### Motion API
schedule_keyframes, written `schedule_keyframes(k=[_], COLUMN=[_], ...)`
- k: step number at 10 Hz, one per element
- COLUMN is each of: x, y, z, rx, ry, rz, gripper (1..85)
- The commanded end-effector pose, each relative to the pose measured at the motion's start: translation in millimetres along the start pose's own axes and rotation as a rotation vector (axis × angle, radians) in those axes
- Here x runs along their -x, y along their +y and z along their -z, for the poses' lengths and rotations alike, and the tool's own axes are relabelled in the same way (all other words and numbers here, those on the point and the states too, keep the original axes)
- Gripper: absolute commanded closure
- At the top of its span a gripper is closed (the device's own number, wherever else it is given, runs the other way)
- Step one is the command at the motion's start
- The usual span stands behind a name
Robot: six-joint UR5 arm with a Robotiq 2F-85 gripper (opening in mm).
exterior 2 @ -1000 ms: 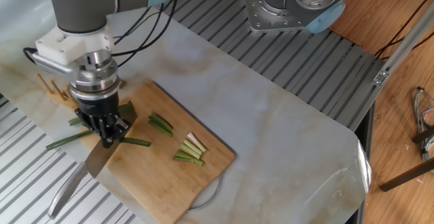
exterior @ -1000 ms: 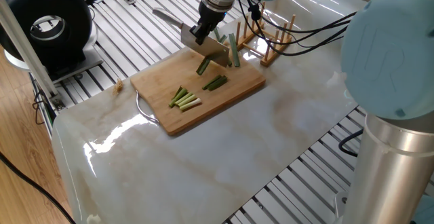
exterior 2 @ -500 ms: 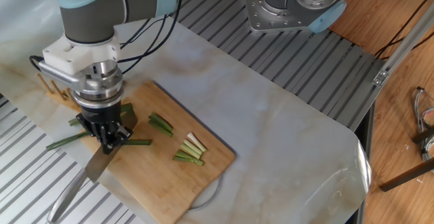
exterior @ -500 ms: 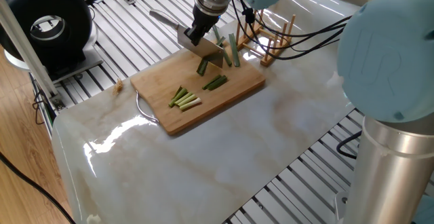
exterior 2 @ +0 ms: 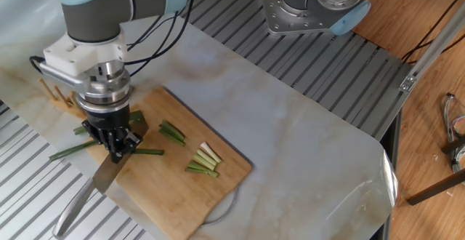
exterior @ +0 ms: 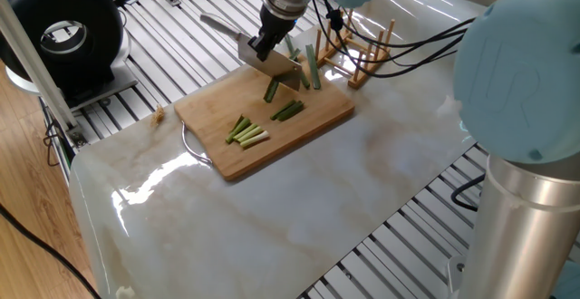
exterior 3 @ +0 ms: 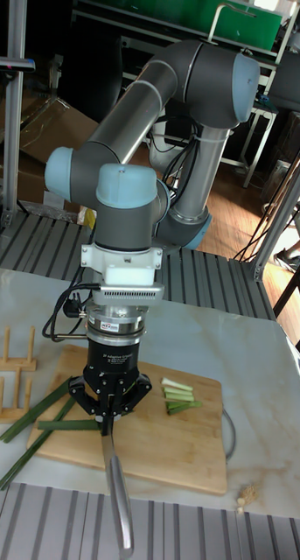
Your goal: Chop the green garlic
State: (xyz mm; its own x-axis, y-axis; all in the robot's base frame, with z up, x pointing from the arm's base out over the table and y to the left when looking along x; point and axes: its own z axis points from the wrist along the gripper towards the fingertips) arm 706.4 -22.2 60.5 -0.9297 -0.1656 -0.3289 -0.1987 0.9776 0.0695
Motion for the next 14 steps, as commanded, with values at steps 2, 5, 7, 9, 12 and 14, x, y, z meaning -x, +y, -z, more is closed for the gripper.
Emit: schedule_keyframes(k=[2,5,7,9,12,14], x=[1.3,8.9,11.9,17.3,18.3,19.7], y=[-2.7,-10.8,-24.4,-24.9,-19.5,-13.8], z=[-6.8,6.2,14.4,3.2,-2.9,-8.5], rx=[-0.004,-0.003,-0.038,-0.067,-0.070,-0.065], ry=[-0.009,-0.050,-0.073,-0.096,-0.096,-0.099], rz=[-0.022,-0.090,-0.118,-0.133,-0.145,-0.147], gripper=[84.3,84.3,84.3,84.3,84.3,84.3])
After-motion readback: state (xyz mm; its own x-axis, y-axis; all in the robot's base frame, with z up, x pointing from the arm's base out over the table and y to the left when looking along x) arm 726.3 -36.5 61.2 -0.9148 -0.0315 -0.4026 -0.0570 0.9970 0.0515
